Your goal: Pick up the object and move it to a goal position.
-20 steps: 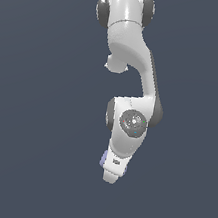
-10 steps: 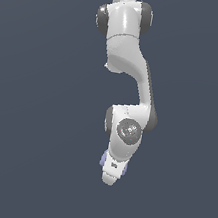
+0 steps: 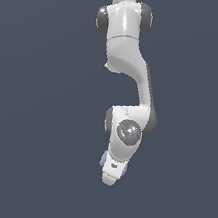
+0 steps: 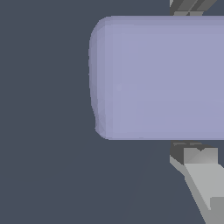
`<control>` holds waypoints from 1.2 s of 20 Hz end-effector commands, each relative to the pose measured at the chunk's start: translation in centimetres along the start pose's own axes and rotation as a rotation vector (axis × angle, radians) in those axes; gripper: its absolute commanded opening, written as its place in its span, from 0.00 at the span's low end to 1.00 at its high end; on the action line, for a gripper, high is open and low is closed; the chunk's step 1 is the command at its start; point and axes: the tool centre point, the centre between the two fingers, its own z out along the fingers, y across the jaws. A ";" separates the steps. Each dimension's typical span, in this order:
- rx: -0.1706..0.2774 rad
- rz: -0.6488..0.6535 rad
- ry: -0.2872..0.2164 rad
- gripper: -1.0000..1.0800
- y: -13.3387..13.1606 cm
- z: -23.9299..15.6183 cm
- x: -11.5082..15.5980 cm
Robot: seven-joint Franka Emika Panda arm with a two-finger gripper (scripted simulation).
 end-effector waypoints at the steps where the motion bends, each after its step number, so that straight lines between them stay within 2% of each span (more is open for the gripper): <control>1: 0.000 0.000 0.000 0.00 0.0 0.0 0.0; 8: 0.000 0.000 0.000 0.00 0.0 -0.2 -0.1; 14: 0.000 0.000 -0.001 0.00 0.1 -2.1 -1.1; 19: 0.000 0.000 -0.001 0.00 0.2 -5.2 -2.8; 24: 0.000 0.000 -0.001 0.00 0.4 -10.0 -5.3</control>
